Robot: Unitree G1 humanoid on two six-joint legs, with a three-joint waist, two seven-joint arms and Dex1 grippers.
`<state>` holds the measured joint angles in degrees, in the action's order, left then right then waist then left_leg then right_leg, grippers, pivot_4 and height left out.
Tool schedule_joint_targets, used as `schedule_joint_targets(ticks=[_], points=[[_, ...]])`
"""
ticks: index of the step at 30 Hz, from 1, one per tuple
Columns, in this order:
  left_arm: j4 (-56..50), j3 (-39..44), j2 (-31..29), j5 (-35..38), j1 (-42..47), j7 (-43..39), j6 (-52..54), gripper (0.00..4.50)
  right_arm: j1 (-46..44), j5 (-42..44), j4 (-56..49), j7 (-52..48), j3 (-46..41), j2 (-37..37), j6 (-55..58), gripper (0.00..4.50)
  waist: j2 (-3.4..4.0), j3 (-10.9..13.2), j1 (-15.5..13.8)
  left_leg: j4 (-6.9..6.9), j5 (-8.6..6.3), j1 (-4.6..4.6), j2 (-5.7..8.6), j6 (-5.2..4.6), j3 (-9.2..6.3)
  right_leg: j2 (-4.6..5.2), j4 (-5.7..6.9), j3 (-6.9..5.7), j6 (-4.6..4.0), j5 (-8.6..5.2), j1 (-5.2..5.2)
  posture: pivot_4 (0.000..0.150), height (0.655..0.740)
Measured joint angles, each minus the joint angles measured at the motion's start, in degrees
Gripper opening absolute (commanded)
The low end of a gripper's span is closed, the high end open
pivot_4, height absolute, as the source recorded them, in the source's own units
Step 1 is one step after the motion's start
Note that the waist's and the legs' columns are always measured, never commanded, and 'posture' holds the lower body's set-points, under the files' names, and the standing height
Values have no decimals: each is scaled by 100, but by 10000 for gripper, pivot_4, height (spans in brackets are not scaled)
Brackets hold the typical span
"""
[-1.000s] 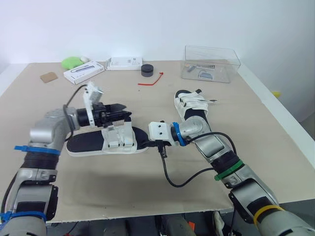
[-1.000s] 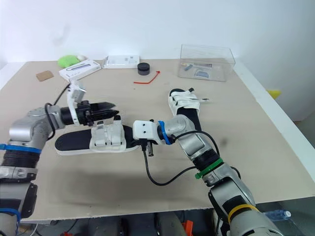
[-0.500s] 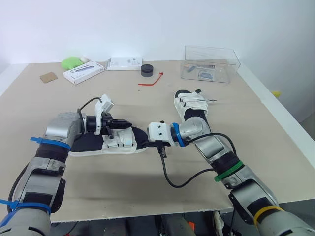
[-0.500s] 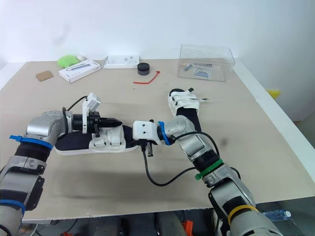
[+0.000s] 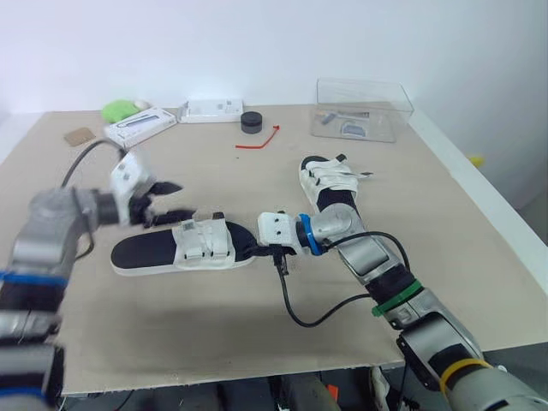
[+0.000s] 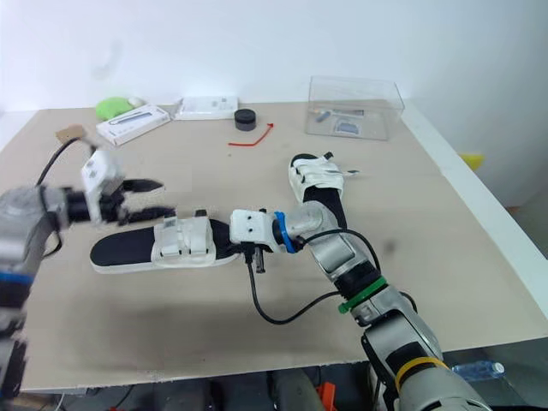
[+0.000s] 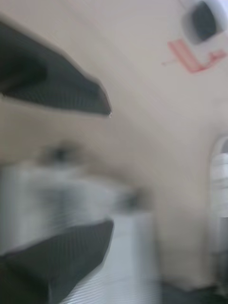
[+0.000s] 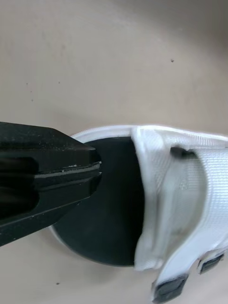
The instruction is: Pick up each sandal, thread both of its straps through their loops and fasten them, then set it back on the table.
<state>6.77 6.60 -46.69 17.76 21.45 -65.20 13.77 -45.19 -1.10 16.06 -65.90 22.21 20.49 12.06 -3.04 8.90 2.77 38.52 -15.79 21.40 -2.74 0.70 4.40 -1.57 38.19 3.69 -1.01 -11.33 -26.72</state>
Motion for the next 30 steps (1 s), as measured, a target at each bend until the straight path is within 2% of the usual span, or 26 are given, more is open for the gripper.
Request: schedule_joint_targets(ticks=[1, 5, 6, 7, 14, 18, 21, 26, 27, 29, 30], points=[[-148, 134, -71, -2, -245, 43, -89, 45000, -2, 220, -24, -29, -206, 27, 212, 18140, -9, 2, -50, 6, 5, 26, 4, 9, -2, 5, -1, -24, 0, 2, -12, 1500, 7261], [-428, 345, -262, -137, -850, 141, -570, 45000, 176, 1245, -683, -424, -809, 123, 762, 35727, -6, 3, -116, 1, 2, 27, 10, 4, 1, 5, -4, -26, 5, -2, -14, 1500, 7261], [-407, 341, -262, -187, -937, 159, -684, 45000, 230, 1495, -852, -535, -956, 188, 878, 42426, -6, 4, -125, 1, 2, 27, 11, 3, 1, 3, -5, -31, 6, -2, -15, 1500, 7261], [-320, 336, -261, -265, -972, 203, -844, 45000, 309, 1787, -1058, -657, -1137, 295, 1043, 43891, -7, 4, -131, 2, 1, 28, 11, 2, 2, 3, -6, -34, 7, -2, -15, 1500, 7261], [63, 80, -50, -440, -342, 361, -1120, 45000, 563, 2448, -1458, -897, -1393, 633, 1300, 43891, -6, 4, -143, 3, 1, 27, 9, 1, 5, -13, -5, -37, 34, -17, -14, 1500, 7261], [298, -256, 252, -419, -4, 297, -966, 45000, 566, 2486, -1462, -878, -1392, 692, 1287, 43891, -7, 4, -124, 2, 0, 27, 8, 0, 7, -16, -5, -30, 33, -16, -15, 1500, 7261], [708, -595, 377, -389, 304, -48, -767, 45000, 601, 2436, -1462, -836, -1389, 754, 1127, 43891, -7, 4, -127, 2, -1, 29, 10, -2, 5, -27, -5, -33, 31, -17, -16, 1500, 7261], [1311, -688, 589, -361, 868, -259, -584, 45000, 674, 2382, -1462, -745, -1386, 856, 982, 43891, -7, 4, -132, 4, -1, 32, 12, -2, 7, -24, -5, -30, 33, -15, -16, 1500, 7261], [1378, -689, 621, -343, 935, -303, -511, 39841, 688, 2379, -1462, -738, -1386, 867, 943, 45000, -7, 4, -128, 4, -1, 32, 12, -3, 7, -24, -5, -29, 33, -15, -16, 1500, 7261], [1640, -691, 770, -263, 1129, -426, -354, 35503, 758, 2337, -1462, -699, -1384, 889, 844, 45000, -7, 4, -136, 4, -1, 34, 13, -3, 4, -22, -5, -33, 33, -15, -16, 1500, 7261], [1724, -703, 803, -243, 1183, -463, -319, 28559, 790, 2327, -1462, -678, -1380, 889, 809, 45000, -7, 4, -139, 6, -1, 38, 14, -3, 2, -22, -5, -36, 33, -15, -16, 1500, 7261]])
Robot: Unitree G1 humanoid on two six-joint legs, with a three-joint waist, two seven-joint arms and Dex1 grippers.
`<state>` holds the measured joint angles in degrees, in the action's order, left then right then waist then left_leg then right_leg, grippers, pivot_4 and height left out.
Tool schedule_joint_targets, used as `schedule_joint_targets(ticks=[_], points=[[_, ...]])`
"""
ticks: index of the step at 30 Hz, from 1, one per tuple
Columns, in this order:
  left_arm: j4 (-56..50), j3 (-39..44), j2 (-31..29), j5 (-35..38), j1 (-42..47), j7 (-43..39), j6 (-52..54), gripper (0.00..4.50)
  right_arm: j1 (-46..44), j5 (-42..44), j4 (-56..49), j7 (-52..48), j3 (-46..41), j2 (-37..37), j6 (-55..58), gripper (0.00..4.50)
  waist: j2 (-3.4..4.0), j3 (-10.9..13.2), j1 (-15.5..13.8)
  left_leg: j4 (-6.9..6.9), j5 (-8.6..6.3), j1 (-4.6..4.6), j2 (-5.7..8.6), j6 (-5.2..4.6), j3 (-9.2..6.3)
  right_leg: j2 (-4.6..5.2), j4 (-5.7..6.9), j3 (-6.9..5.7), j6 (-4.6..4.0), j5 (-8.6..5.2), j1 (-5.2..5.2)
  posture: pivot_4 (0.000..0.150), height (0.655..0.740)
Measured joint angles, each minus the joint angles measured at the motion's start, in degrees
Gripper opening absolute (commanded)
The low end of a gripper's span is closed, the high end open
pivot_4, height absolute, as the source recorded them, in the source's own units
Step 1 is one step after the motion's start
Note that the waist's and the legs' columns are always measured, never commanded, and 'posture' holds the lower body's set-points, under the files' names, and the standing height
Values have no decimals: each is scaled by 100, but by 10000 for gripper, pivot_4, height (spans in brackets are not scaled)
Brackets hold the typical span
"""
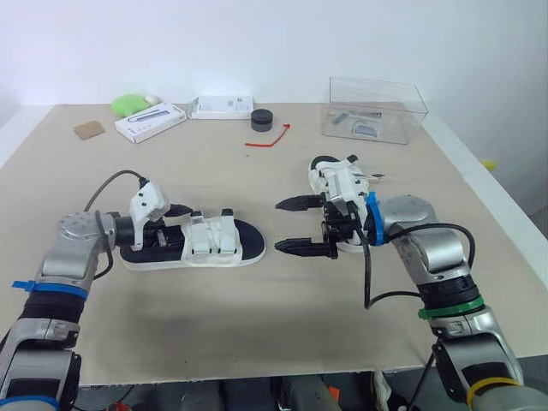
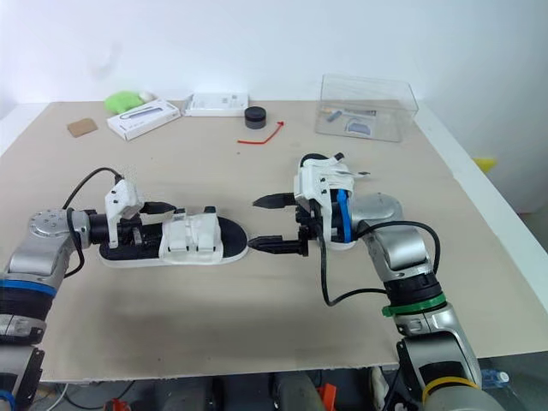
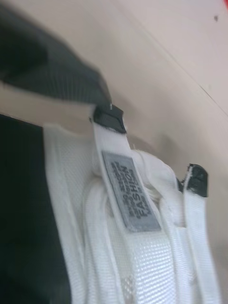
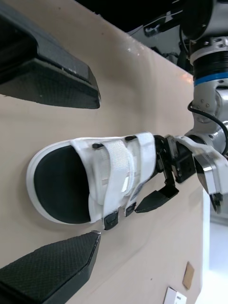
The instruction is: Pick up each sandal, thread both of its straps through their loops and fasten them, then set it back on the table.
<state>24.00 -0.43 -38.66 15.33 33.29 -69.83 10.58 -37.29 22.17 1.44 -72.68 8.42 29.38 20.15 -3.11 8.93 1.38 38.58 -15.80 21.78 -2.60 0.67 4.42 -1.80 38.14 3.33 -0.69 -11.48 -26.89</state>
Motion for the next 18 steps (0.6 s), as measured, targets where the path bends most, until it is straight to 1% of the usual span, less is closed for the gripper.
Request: schedule_joint_targets(ticks=[1, 2, 3, 4, 5, 6, 7, 10, 13, 15, 16, 18], points=[[58, -7, 13, 7, 52, -35, 45, 24853, 31, -2, 0, 15, 0, 2, -25, 45000, 0, 0, 2, 1, 0, 2, -1, 0, 0, 0, 0, 0, -4, 2, -1, 1500, 7261], [145, -17, 16, 15, 144, -89, 108, 20131, 59, -4, 0, 28, 1, 11, -51, 45000, 0, 0, 2, 1, 0, 5, 1, 0, -1, -1, 0, 1, -23, 14, -3, 1500, 7261], [197, -19, 20, 20, 203, -123, 119, 14887, 62, -4, 0, 34, 1, 14, -71, 45000, 0, 0, 4, 1, 0, 6, 2, 0, 0, -1, 0, 2, -26, 15, -6, 1500, 7261], [240, -19, 25, 24, 262, -157, 118, 10915, 62, -3, 0, 36, 1, 20, -83, 45000, 0, 0, 4, 1, 0, 8, 2, 0, -1, -1, 0, 0, -26, 16, -6, 1500, 7261], [244, -21, 25, 21, 306, -198, 105, 5031, 62, -2, 0, 36, 1, 22, -99, 45000, 0, 0, 4, 2, 0, 8, 2, 0, -2, -1, 0, 0, -26, 16, -6, 1500, 7261], [247, -26, 27, 15, 322, -205, 96, 907, 63, 0, 0, 36, 1, 22, -110, 45000, 1, 0, 4, 1, 0, 9, 1, 0, -2, -1, 0, 1, -26, 16, -6, 1500, 7261], [259, -25, 39, 10, 344, -196, 81, 76, 66, 3, 0, 36, 1, 23, -112, 45000, 0, 0, 3, 2, 0, 10, 1, 0, -3, 0, 0, 0, -27, 16, -6, 1500, 7261], [262, -24, 63, -28, 365, -92, 57, 76, 72, 12, 0, 34, 1, 23, -108, 45000, 0, 0, 3, 4, 0, 11, 0, 0, -4, 2, 0, 0, -27, 16, -6, 1500, 7261], [226, 27, 72, -161, 365, 364, 56, 76, 75, 26, -29, 54, 2, 19, -53, 45000, 0, 0, 5, 8, 0, 11, -3, 0, -5, 2, 1, 1, -25, 19, -6, 1500, 7261], [202, 167, 67, -295, 363, 970, 117, 76, 74, 30, -42, 120, 2, -7, -3, 45000, 0, 0, 12, 13, 0, 12, -8, 0, -6, 7, 1, 3, -27, 23, -6, 1500, 7261], [154, 328, 52, -402, 351, 1497, 259, 76, 74, 29, -45, 186, 5, -63, 4, 45000, -1, 0, 27, 16, 0, 14, -14, 0, -8, 7, 2, 5, -29, 25, -8, 1500, 7261], [-25, 637, -28, -518, 309, 2274, 587, 76, 73, 22, -45, 236, 20, -86, 6, 45000, -1, 1, 46, 15, 0, 20, -16, 0, -10, 5, 2, 6, -34, 27, -13, 1500, 7261]])
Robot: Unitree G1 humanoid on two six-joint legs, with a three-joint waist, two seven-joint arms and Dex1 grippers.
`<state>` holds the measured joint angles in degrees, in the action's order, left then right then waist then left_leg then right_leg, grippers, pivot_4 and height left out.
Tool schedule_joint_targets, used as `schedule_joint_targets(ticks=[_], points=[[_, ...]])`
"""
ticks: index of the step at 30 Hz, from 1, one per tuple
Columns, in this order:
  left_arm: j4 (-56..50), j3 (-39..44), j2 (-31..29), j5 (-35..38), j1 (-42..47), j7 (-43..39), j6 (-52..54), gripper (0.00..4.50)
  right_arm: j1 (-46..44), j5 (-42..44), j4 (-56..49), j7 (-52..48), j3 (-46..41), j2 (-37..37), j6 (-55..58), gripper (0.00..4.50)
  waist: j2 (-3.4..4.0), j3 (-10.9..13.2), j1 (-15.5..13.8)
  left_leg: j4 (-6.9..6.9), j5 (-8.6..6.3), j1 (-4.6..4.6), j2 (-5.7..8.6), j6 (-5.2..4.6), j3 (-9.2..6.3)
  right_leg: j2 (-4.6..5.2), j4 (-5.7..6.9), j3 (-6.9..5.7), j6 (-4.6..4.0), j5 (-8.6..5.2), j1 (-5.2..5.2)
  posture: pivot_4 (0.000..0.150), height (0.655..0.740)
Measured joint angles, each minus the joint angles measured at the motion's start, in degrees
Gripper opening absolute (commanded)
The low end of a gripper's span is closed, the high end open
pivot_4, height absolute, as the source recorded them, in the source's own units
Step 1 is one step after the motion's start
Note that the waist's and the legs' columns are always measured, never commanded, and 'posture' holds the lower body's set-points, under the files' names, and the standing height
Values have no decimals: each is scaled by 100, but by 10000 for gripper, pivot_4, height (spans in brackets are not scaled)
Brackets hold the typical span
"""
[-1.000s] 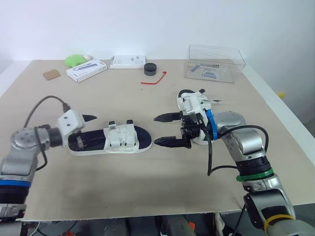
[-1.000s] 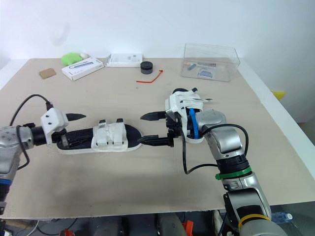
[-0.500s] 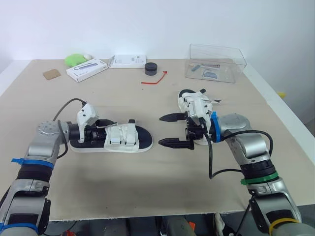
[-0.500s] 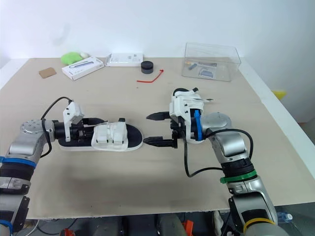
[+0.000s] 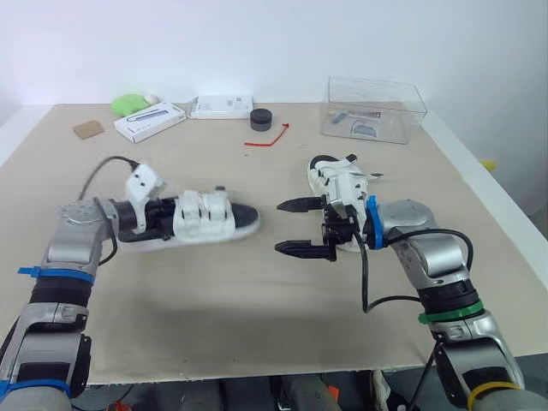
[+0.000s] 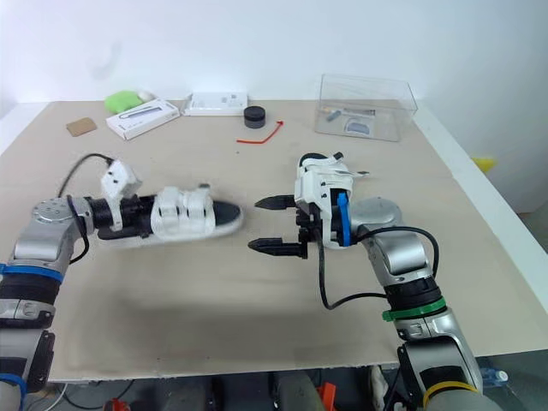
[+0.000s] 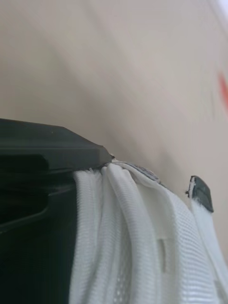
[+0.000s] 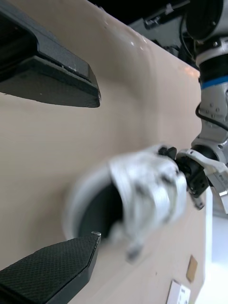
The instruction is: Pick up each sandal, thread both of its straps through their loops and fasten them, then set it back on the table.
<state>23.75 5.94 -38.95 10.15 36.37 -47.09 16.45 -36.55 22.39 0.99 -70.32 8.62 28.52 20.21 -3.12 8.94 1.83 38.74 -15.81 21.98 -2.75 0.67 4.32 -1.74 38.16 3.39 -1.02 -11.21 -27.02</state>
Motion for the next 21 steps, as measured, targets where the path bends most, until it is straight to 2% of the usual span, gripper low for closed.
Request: schedule_joint_targets(ticks=[3, 7, 8, 10, 14, 17, 21], points=[[-338, 338, -36, -151, -106, 869, 418, 76, -17, -22, 4, 64, 15, -41, -2, 45000, 0, 0, -1, -2, 0, 2, -1, 0, -5, 6, 2, -2, -5, 3, -1, 1500, 7261], [-566, 588, 45, -644, -339, 2445, 1132, 76, -153, -115, 84, 106, 169, -216, -57, 45000, -1, 0, 0, 0, -1, 8, 3, 0, -21, 14, 1, -3, 1, 12, -5, 1500, 7261], [-566, 757, 174, -763, -347, 2968, 1378, 76, -217, -164, 140, 143, 233, -265, -93, 45000, -1, 0, -4, 1, -1, 12, 4, 1, -26, 16, 0, -4, 2, 14, -5, 1500, 7261], [-569, 899, 320, -815, -341, 3470, 1613, 76, -269, -211, 187, 184, 254, -326, -144, 45000, -2, -1, -33, 6, -1, 17, 9, 1, -34, 23, 0, -13, 5, 17, -5, 1500, 7261], [-464, 1272, 1076, -974, 23, 4920, 2028, 76, -392, -349, 339, 260, 277, -420, -281, 45000, -4, -1, -98, 35, 1, 47, 22, 4, -54, 51, -1, -47, 11, 25, -5, 1500, 7261], [17, 1371, 1304, -1012, 537, 5556, 1989, 76, -459, -396, 387, 283, 285, -471, -345, 45000, -8, -2, -98, 54, 1, 53, 26, 4, -70, 61, -1, -66, 13, 37, -3, 1500, 7261], [613, 1312, 1344, -1013, 921, 5740, 1714, 76, -474, -468, 475, 303, 288, -489, -393, 45000, -8, -1, -56, 58, 1, 52, 32, 4, -60, 74, -1, -70, 21, 43, -2, 1500, 7261]])
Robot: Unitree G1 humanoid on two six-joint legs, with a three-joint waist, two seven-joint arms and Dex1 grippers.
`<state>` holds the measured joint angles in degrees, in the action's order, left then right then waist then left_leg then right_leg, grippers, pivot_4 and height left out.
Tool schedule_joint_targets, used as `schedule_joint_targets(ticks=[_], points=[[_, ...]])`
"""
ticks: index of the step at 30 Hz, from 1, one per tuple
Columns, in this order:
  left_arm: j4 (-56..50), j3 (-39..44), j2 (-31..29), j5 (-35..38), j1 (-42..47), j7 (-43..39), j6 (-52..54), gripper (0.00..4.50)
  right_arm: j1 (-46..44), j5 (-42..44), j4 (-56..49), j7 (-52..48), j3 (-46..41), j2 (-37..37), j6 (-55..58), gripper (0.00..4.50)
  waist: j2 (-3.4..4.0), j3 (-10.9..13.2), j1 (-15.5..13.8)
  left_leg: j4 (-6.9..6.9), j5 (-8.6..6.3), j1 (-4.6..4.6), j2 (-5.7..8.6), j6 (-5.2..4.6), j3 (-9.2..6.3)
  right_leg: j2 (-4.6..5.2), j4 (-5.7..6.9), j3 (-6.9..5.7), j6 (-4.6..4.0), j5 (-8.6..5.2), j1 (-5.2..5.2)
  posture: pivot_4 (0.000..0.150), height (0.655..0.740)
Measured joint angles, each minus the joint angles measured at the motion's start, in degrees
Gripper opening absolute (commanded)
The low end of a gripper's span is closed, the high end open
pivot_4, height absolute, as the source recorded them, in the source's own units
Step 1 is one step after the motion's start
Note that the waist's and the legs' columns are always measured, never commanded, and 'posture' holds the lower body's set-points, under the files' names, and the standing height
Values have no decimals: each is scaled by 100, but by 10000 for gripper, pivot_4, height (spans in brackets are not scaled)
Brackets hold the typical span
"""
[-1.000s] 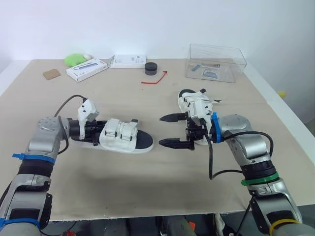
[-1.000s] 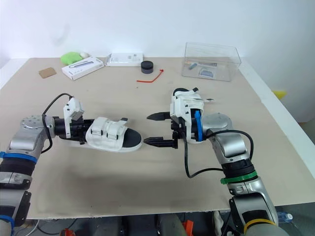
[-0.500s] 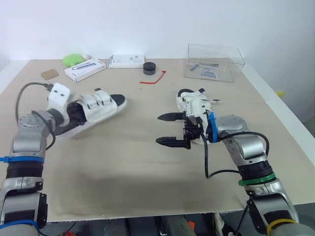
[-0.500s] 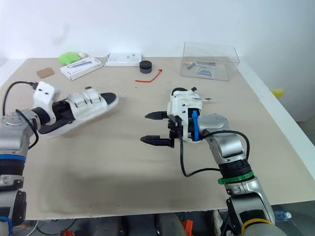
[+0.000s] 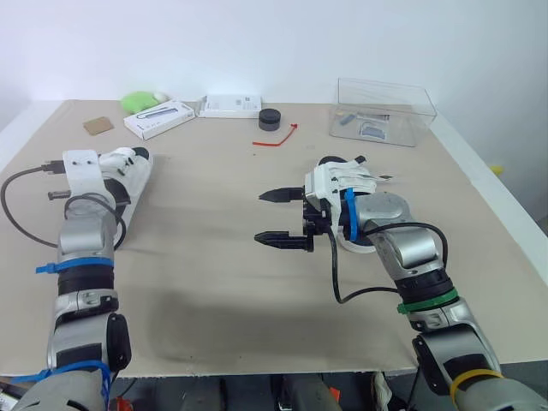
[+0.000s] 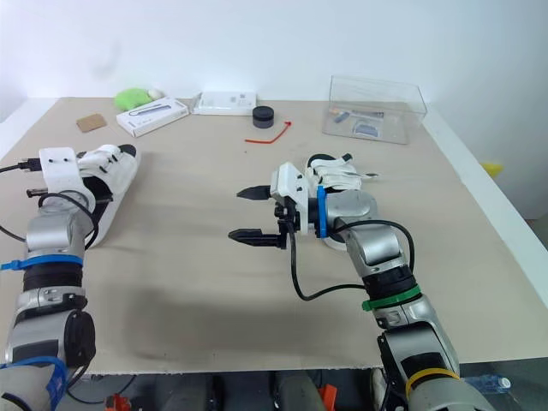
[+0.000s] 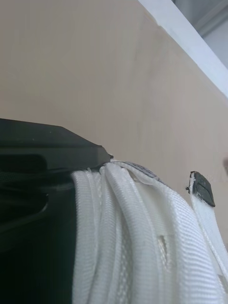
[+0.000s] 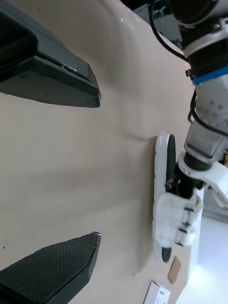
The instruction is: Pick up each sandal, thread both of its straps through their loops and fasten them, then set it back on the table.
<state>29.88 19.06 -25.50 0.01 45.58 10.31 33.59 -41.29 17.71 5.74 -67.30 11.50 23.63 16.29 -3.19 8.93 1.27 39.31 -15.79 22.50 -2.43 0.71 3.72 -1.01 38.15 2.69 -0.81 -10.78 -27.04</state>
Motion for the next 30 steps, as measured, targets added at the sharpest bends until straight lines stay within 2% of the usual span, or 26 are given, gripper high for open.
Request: schedule_joint_targets(ticks=[5, 9, 12, 15, 19, 23, 26, 30], points=[[828, -366, -20, -70, 399, -198, -323, 76, -63, -104, 81, 41, 1, -14, -8, 45000, 0, 0, 2, 2, 0, 0, 3, 0, -2, -1, 1, -4, 0, 0, 0, 1500, 7261], [882, -455, -44, 4, 394, -414, -375, 14647, -73, -120, 139, 134, -20, 26, -2, 45000, 0, 0, -5, 2, 2, 0, 3, 3, -2, 0, 3, -3, -1, 1, 0, 1500, 7261], [605, -476, -32, 52, 232, -557, -310, 30692, -73, -111, 154, 180, -37, 28, 37, 45000, 0, 0, 7, 3, 2, 0, 2, 3, -1, -1, 3, -1, -1, 1, 0, 1500, 7261], [69, -467, -41, 129, -21, -689, -108, 44359, -86, 12, 191, 305, -146, -17, 303, 45000, 0, 0, 10, 3, 2, 0, 1, 3, -3, -1, 4, 0, -1, 1, 0, 1500, 7261], [-1321, -441, -54, 325, -863, -979, 305, 44359, -209, 526, 233, 591, -544, -196, 1070, 45000, 1, 0, 31, 2, 2, -2, -3, 4, -2, 4, 6, 4, -5, 3, 0, 1500, 7261], [-2678, -283, -58, 551, -1748, -1214, 777, 44359, -257, 684, 236, 705, -701, -212, 1323, 45000, 1, 0, 28, 3, 3, -3, -3, 4, -3, 5, 7, 7, -6, 4, 1, 1500, 7261], [-3574, -133, -55, 821, -2291, -1482, 1000, 44359, -264, 660, 278, 652, -689, -166, 1259, 45000, 1, 0, 22, 6, 3, -3, -2, 4, -5, 4, 7, 5, -5, 4, 2, 1500, 7261], [-4883, 341, -112, 1693, -2922, -2271, 1023, 44359, -118, 373, 366, 285, -630, 216, 527, 45000, 0, 0, 6, 6, 3, -2, 2, 4, -6, 2, 2, 3, 0, 0, 8, 1500, 7261]])
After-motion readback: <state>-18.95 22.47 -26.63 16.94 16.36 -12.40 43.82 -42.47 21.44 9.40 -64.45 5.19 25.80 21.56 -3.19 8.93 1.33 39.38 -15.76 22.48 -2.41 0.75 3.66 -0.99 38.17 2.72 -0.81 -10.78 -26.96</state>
